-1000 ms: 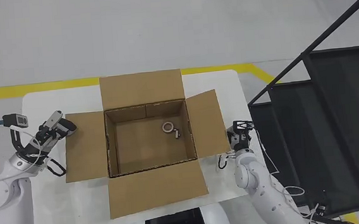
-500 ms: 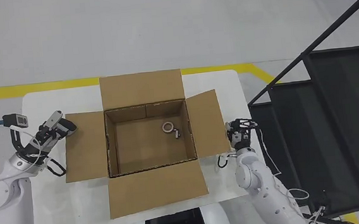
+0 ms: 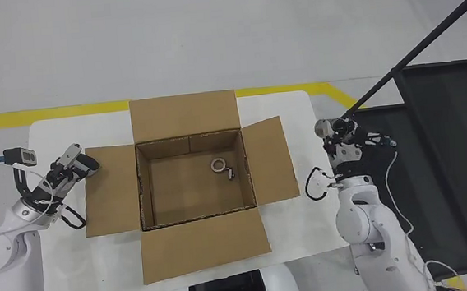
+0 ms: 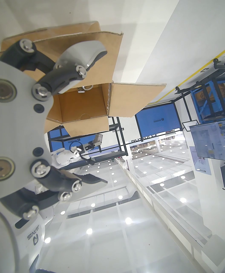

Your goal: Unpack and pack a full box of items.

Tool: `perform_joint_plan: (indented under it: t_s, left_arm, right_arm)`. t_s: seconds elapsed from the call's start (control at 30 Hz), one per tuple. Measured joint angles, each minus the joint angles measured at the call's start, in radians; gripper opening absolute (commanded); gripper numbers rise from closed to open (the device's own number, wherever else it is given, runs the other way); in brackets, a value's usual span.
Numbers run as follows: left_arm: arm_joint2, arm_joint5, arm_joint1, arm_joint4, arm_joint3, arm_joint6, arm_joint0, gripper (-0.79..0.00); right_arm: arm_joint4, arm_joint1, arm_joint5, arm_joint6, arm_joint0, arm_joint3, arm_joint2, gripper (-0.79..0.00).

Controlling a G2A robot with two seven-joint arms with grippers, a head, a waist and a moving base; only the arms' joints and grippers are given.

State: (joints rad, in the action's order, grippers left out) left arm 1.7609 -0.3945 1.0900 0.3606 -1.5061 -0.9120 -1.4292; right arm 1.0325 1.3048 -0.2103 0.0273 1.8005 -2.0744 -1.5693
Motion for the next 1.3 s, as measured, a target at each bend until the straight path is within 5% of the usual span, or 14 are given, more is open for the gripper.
perform_joint_plan:
  t_s: [0.27,0.47,0.7,0.9,1.3]
  left_arm:
    - [0.0,0.0,0.0,0.0,0.0,0.0,0.0,0.0]
    - [0.0,0.0,0.0,0.0,0.0,0.0,0.0,0.0]
    - [0.0,0.0,0.0,0.0,0.0,0.0,0.0,0.0]
    - [0.0,0.0,0.0,0.0,0.0,0.0,0.0,0.0]
    - [0.0,0.0,0.0,0.0,0.0,0.0,0.0,0.0]
  right_arm:
    - [0.074,0.0,0.138,-0.094,-0.005,-0.16,0.164,-0.785]
    - [0.253,0.003,0.198,-0.215,-0.05,-0.109,0.366,-0.785]
    - [0.425,0.019,0.153,-0.266,-0.109,-0.002,0.549,-0.785]
    - [0.4,0.041,0.078,-0.268,-0.213,0.151,0.6,-0.785]
    - [0.394,0.042,0.076,-0.268,-0.215,0.154,0.6,-0.785]
